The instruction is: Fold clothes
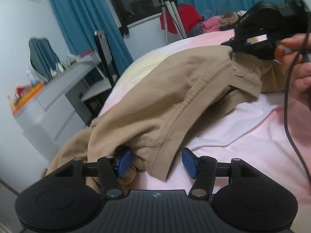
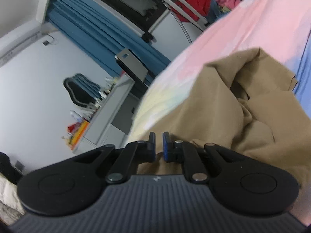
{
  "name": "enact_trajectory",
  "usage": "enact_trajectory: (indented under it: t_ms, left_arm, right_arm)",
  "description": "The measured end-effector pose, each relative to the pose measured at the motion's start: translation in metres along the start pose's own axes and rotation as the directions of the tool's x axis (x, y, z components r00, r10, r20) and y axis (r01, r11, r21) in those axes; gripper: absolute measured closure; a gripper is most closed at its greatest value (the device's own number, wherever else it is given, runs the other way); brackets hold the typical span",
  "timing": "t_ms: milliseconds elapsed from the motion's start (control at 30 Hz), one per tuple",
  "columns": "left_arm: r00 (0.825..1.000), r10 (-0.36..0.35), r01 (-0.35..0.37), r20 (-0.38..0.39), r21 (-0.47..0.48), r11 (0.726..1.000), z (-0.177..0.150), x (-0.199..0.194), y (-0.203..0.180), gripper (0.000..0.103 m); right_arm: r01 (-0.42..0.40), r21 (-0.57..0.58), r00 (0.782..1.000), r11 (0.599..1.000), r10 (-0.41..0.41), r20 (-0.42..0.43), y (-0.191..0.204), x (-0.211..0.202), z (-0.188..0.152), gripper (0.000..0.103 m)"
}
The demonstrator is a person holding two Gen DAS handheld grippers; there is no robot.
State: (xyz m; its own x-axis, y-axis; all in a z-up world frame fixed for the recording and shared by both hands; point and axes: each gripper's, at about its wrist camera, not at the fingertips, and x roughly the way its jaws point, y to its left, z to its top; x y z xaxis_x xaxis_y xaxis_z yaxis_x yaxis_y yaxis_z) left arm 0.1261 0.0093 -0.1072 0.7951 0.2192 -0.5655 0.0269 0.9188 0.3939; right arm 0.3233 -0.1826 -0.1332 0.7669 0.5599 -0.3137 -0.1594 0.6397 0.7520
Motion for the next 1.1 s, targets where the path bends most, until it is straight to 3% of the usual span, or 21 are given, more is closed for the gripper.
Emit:
enact_trajectory:
  t_ms: [167, 233, 300, 367, 500, 600, 700, 867, 933, 967, 1033, 1100]
  left_arm:
    - [1.0, 0.002, -0.002, 0.017, 0.039, 0.999, -0.004, 0.016, -0.015, 0.047]
    - [1.0, 0.014, -0.015, 0.024, 0.061, 0.998, -0.004, 0.019, -0.019, 0.056]
    - [0.999, 0.006, -0.008, 0.036, 0.051, 0.999, -0.005, 0.017, -0.019, 0.084]
    - [0.997, -0.009, 0.007, 0.071, 0.026, 1.0, 0.0, 0.008, -0.012, 0.095]
    - [0.985, -0.047, 0.061, 0.166, -0.077, 0.995, 0.006, -0.019, 0.009, 0.098]
    - [0.96, -0.104, 0.154, 0.259, -0.183, 0.971, 0.011, -0.049, 0.035, 0.098]
    - [0.926, -0.171, 0.269, 0.338, -0.268, 0.925, 0.01, -0.073, 0.059, 0.098]
    - [0.856, -0.249, 0.409, 0.454, -0.299, 0.862, 0.004, -0.11, 0.087, 0.098]
    - [0.832, -0.267, 0.446, 0.486, -0.303, 0.842, 0.0, -0.124, 0.093, 0.098]
    - [0.823, -0.274, 0.462, 0.498, -0.306, 0.832, -0.003, -0.131, 0.094, 0.098]
    - [0.811, -0.283, 0.484, 0.511, -0.315, 0.816, -0.009, -0.14, 0.096, 0.098]
    - [0.808, -0.287, 0.492, 0.515, -0.323, 0.808, -0.013, -0.146, 0.098, 0.098]
  right_arm:
    - [0.051, -0.075, 0.999, 0.996, -0.051, -0.002, -0.012, 0.014, -0.008, 0.098]
    - [0.061, -0.104, 0.998, 0.993, -0.061, 0.003, -0.009, 0.014, -0.009, 0.098]
    - [0.068, -0.124, 0.998, 0.99, -0.069, 0.002, -0.006, 0.012, -0.009, 0.097]
    - [0.076, -0.139, 0.997, 0.987, -0.076, -0.001, -0.002, 0.008, -0.009, 0.097]
    - [0.101, -0.155, 0.995, 0.983, -0.101, 0.007, 0.006, -0.009, -0.007, 0.092]
    - [0.122, -0.18, 0.992, 0.976, -0.12, 0.023, 0.017, -0.029, -0.007, 0.091]
    - [0.148, -0.208, 0.989, 0.967, -0.144, 0.033, 0.03, -0.055, -0.009, 0.09]
    - [0.163, -0.269, 0.987, 0.949, -0.158, 0.04, 0.057, -0.101, -0.021, 0.088]
    - [0.155, -0.32, 0.988, 0.935, -0.152, 0.037, 0.071, -0.118, -0.034, 0.076]
    - [0.145, -0.351, 0.989, 0.925, -0.143, 0.034, 0.079, -0.126, -0.045, 0.061]
    - [0.125, -0.412, 0.992, 0.903, -0.125, 0.027, 0.094, -0.143, -0.067, 0.044]
    - [0.104, -0.472, 0.994, 0.875, -0.109, 0.018, 0.108, -0.158, -0.089, 0.041]
